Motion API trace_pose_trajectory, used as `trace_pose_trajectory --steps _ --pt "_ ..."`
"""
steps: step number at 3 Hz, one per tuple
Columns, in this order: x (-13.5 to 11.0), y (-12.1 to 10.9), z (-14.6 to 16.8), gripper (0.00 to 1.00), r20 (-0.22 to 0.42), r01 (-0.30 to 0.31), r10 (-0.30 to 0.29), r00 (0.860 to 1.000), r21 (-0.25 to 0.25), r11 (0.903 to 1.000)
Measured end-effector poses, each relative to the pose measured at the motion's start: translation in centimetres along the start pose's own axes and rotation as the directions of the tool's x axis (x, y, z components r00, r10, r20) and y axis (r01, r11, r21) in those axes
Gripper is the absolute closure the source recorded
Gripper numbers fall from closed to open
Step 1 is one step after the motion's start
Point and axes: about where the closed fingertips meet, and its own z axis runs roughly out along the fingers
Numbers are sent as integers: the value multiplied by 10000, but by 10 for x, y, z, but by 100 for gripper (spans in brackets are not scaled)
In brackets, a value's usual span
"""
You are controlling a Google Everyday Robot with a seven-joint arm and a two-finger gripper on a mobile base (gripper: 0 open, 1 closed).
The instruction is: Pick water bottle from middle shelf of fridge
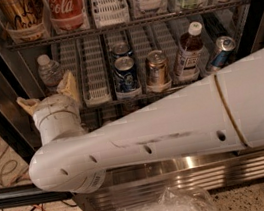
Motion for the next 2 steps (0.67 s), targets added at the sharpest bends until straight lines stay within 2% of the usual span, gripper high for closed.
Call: trace_pose_trajectory --steps 2 --pt "1 3 -2 25 -6 -22 22 10000 77 10000"
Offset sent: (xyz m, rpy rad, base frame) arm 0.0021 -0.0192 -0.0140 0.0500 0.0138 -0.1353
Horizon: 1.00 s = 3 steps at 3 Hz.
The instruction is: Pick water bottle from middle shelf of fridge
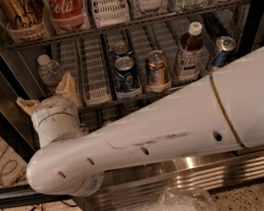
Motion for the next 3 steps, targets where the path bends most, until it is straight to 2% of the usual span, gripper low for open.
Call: trace_pose_trajectory --steps 2,3 --pt "-2 4 -9 21 -8 -152 152 9999 48 9999" --pt "-5 17 -22 14 -121 -540 537 9985 -293 9981"
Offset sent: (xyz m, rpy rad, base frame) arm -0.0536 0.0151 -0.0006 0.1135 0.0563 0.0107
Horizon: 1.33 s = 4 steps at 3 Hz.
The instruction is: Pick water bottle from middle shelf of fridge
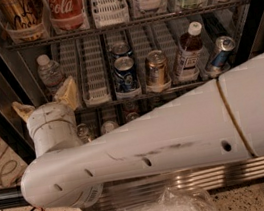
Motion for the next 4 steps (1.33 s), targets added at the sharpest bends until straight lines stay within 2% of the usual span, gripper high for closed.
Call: trace_pose_trajectory --steps 1,2,3,4 --pt "2 13 2 14 -109 -115 111 9999 -384 9992" --pt "3 17 14 19 -88 14 -17 10000 -408 9992" --pt "4 8 20 24 -81 201 -202 9998 -140 9997" --pt "4 8 18 25 -82 202 -203 9998 -137 9997"
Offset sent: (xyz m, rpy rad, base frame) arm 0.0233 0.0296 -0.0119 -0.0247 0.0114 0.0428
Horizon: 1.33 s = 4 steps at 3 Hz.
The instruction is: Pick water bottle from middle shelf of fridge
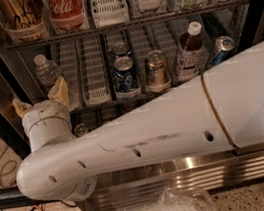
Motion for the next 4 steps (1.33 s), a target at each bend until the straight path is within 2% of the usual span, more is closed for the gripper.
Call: trace_pose_trajectory --steps 1,2,3,4 --pt "0 -21 -2 25 -19 133 -132 9999 688 9975" --pt "-8 -22 -24 10 120 -70 60 9999 861 9963" --pt "-10 -21 -25 0 136 -82 71 9999 840 9964" --pt "-10 -21 -25 0 137 -82 70 9999 842 9964"
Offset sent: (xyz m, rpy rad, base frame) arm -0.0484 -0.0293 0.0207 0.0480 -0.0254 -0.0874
